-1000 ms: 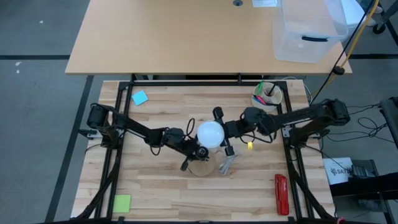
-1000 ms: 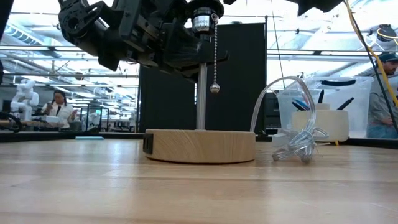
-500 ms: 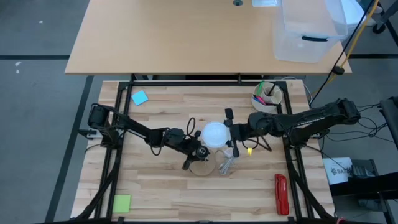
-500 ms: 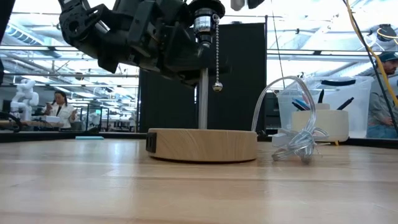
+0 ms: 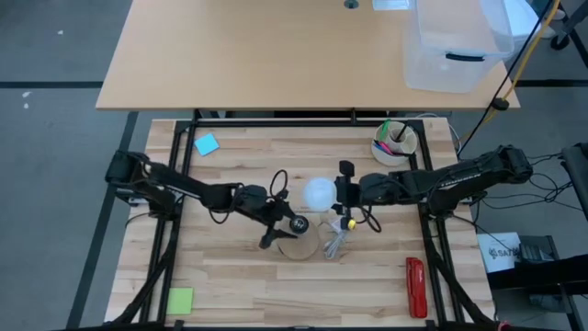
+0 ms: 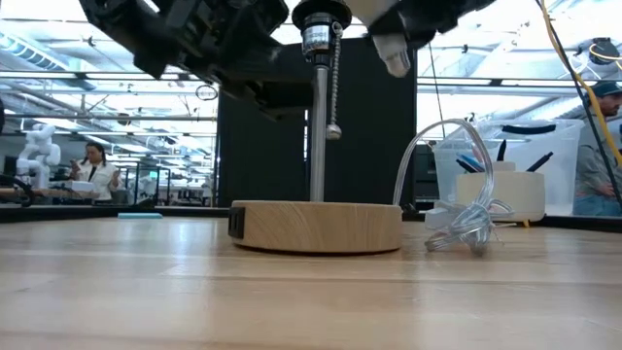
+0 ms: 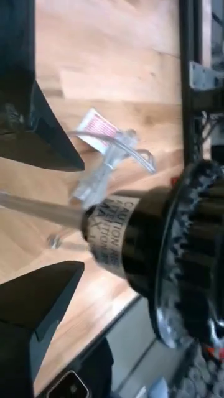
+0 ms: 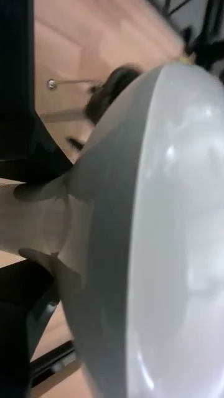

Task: Screw lightbulb
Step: Remove the lightbulb from the lamp

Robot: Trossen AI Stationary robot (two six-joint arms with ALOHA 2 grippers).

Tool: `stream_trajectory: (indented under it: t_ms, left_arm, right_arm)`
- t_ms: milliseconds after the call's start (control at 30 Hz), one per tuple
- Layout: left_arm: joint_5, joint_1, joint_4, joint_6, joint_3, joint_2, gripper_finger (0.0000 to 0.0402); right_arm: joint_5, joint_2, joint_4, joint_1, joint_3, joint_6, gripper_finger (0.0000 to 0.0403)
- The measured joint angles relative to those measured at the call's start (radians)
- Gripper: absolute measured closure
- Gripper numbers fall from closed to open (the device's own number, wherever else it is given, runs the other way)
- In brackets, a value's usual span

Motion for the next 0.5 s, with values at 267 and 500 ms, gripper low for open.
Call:
stream_trajectory:
  t_ms: [267,500]
  left_arm:
    - [-0.146,-0.002,-0.253,-0.025,0.0,-0.129,0.0147]
    - [-0.361,-0.043,-0.44,-0.124,0.0,-0.274,0.0147]
  right_arm:
    - [0.042,0.0,-0.138,-0.036,0.0,0.083,0.0242]
    - [0.042,0.031,-0.237,-0.077,0.0,0.168,0.0242]
